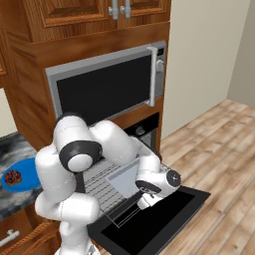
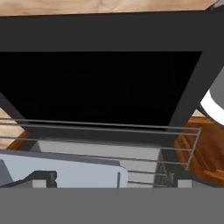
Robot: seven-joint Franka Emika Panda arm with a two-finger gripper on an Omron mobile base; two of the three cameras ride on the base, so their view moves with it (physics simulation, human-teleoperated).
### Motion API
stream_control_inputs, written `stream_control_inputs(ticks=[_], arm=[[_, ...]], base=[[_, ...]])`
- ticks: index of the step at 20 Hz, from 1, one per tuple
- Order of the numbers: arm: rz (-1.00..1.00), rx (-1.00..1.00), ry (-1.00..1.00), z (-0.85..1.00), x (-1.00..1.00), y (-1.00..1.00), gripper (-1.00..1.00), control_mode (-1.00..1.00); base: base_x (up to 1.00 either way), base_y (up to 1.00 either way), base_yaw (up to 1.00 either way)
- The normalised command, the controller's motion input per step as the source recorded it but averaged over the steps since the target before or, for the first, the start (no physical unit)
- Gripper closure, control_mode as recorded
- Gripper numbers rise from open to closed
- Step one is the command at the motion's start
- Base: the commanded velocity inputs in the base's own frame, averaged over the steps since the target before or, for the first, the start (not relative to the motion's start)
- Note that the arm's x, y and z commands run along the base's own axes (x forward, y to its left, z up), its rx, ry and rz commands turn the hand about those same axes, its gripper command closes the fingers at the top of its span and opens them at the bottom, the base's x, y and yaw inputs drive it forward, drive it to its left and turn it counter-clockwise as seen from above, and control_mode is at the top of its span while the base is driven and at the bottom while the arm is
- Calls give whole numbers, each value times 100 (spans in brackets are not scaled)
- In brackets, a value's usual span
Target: Take the baked cake out of the oven and place it on the plate for cooling. Then close the oven door.
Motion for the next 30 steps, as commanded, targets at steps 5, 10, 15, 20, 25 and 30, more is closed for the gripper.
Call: stream_control_inputs(ticks=[5,10,15,20,25,30], arm=[[6,0,0,-22,19,-13,-100,-100],[4,0,0,-23,17,-12,-100,-100],[0,0,0,-23,20,-7,-100,-100],[0,0,0,-19,28,0,-100,-100],[0,0,0,-20,28,0,-100,-100],[0,0,0,-25,19,-12,-100,-100]], base=[[0,0,0],[0,0,0],[0,0,0],[0,0,0],[0,0,0],[0,0,0]])
